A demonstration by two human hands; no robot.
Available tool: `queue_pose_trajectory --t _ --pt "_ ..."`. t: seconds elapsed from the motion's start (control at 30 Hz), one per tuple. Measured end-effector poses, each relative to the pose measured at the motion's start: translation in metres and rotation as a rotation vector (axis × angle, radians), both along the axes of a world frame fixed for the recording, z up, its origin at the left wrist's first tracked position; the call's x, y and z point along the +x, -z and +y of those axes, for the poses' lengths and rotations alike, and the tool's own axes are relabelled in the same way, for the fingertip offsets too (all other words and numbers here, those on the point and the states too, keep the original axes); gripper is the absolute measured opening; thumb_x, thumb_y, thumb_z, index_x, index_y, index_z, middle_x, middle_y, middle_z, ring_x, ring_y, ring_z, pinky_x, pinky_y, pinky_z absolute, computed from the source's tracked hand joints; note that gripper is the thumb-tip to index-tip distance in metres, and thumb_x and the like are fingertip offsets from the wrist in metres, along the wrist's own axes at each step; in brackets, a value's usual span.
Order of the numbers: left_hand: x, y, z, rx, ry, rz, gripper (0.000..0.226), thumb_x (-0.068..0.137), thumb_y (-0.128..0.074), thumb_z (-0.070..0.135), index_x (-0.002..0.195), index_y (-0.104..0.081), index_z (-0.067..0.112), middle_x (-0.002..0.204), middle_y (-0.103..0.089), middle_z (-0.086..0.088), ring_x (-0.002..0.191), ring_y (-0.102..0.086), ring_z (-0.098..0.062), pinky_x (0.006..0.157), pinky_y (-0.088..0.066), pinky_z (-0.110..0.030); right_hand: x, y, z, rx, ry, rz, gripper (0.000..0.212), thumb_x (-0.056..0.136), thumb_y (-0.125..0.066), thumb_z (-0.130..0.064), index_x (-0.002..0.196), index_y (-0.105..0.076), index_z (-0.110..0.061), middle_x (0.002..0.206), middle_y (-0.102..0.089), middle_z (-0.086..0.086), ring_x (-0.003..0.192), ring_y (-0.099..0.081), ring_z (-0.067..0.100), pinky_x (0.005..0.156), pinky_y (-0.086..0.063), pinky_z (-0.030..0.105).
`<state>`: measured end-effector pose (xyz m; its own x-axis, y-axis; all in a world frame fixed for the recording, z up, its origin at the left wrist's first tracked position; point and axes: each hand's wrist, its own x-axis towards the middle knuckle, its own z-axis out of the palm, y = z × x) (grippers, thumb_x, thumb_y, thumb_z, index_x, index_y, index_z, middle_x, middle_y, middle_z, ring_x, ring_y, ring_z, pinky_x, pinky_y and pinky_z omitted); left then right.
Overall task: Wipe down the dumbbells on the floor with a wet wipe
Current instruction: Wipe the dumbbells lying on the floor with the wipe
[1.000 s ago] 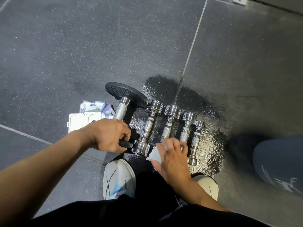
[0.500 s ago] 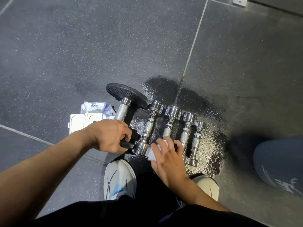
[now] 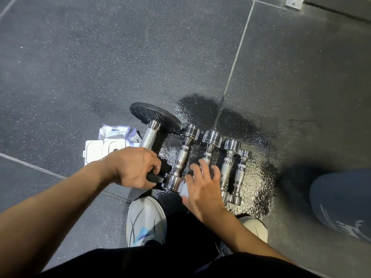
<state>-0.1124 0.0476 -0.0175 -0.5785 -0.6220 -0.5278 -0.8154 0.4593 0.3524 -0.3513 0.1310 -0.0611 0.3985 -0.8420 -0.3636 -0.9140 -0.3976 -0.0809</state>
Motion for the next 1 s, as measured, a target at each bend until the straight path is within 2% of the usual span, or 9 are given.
queue_pose_trajectory --t 0.1,0.2,0.27,0.43,0.5,0.6,0.77,0.87,1.0 --pt "0.0 0.001 0.0 0.005 0.008 -0.002 0.023 0.074 -0.066 0.055 0.083 -0.057 0.036 0.078 -0.061 0.009 0.08 -0.047 0.016 0.068 -0.045 -0.023 -0.014 -0.004 0.007 -0.044 0.042 -0.04 0.056 0.073 -0.077 -0.054 0.113 -0.065 -0.018 0.132 -0.052 0.013 0.136 -0.036 0.038 0.106 -0.031 0.062" --pt "0.0 0.001 0.0 0.0 0.017 -0.005 0.022 0.073 -0.066 0.056 0.079 -0.052 0.039 0.077 -0.058 0.009 0.075 -0.048 0.011 0.066 -0.044 -0.024 -0.023 -0.011 0.015 -0.074 0.109 -0.033 0.057 0.072 -0.08 -0.053 0.116 -0.063 -0.021 0.135 -0.048 0.013 0.135 -0.037 0.036 0.106 -0.029 0.063" --pt "0.0 0.001 0.0 0.0 0.018 -0.012 0.023 0.073 -0.066 0.056 0.078 -0.051 0.04 0.077 -0.057 0.009 0.074 -0.047 0.01 0.066 -0.044 -0.024 -0.028 -0.012 0.023 -0.095 0.151 -0.036 0.057 0.072 -0.081 -0.051 0.118 -0.064 -0.022 0.134 -0.047 0.012 0.132 -0.038 0.035 0.105 -0.034 0.065" --pt "0.0 0.002 0.0 -0.007 0.035 -0.003 0.024 0.075 -0.067 0.055 0.079 -0.052 0.038 0.077 -0.06 0.007 0.081 -0.046 0.016 0.061 -0.034 -0.016 -0.042 -0.001 0.032 -0.176 0.174 -0.07 0.064 0.067 -0.085 -0.046 0.122 -0.065 -0.02 0.116 -0.055 0.008 0.115 -0.045 0.03 0.094 -0.042 0.054" --pt "0.0 0.002 0.0 -0.004 0.036 0.0 0.024 0.075 -0.067 0.055 0.08 -0.051 0.038 0.077 -0.061 0.007 0.083 -0.044 0.018 0.061 -0.033 -0.015 -0.045 0.007 0.033 -0.16 0.158 -0.062 0.063 0.069 -0.085 -0.046 0.121 -0.064 -0.018 0.11 -0.059 0.005 0.11 -0.05 0.028 0.091 -0.042 0.052" --pt "0.0 0.003 -0.001 0.014 0.028 -0.005 0.024 0.075 -0.067 0.055 0.078 -0.05 0.038 0.078 -0.061 0.007 0.083 -0.045 0.017 0.061 -0.033 -0.016 -0.046 0.017 0.033 -0.115 0.171 -0.046 0.066 0.067 -0.087 -0.042 0.122 -0.062 -0.016 0.102 -0.065 0.003 0.107 -0.052 0.027 0.088 -0.034 0.047" --pt "0.0 0.002 -0.001 0.008 0.029 -0.008 0.023 0.076 -0.068 0.054 0.078 -0.051 0.038 0.078 -0.059 0.007 0.081 -0.045 0.017 0.059 -0.029 -0.012 -0.042 0.021 0.032 -0.008 0.213 -0.106 0.069 0.075 -0.079 -0.038 0.132 -0.047 -0.018 0.104 -0.069 -0.001 0.117 -0.05 0.025 0.093 -0.03 0.046" --pt "0.0 0.001 0.0 0.017 0.017 -0.003 0.024 0.076 -0.068 0.055 0.076 -0.049 0.041 0.078 -0.055 0.011 0.074 -0.046 0.012 0.062 -0.033 -0.018 -0.043 0.014 0.034 -0.069 0.21 -0.207 0.061 0.074 -0.075 -0.028 0.129 -0.05 -0.018 0.108 -0.065 0.0 0.112 -0.054 0.025 0.094 -0.039 0.047" --pt "-0.001 0.0 0.0 0.021 0.005 -0.001 0.023 0.075 -0.068 0.055 0.078 -0.05 0.041 0.079 -0.054 0.012 0.074 -0.046 0.011 0.066 -0.04 -0.023 -0.035 0.007 0.036 -0.163 0.118 -0.318 0.06 0.078 -0.068 -0.03 0.133 -0.05 -0.015 0.119 -0.059 0.003 0.111 -0.053 0.023 0.095 -0.045 0.045"
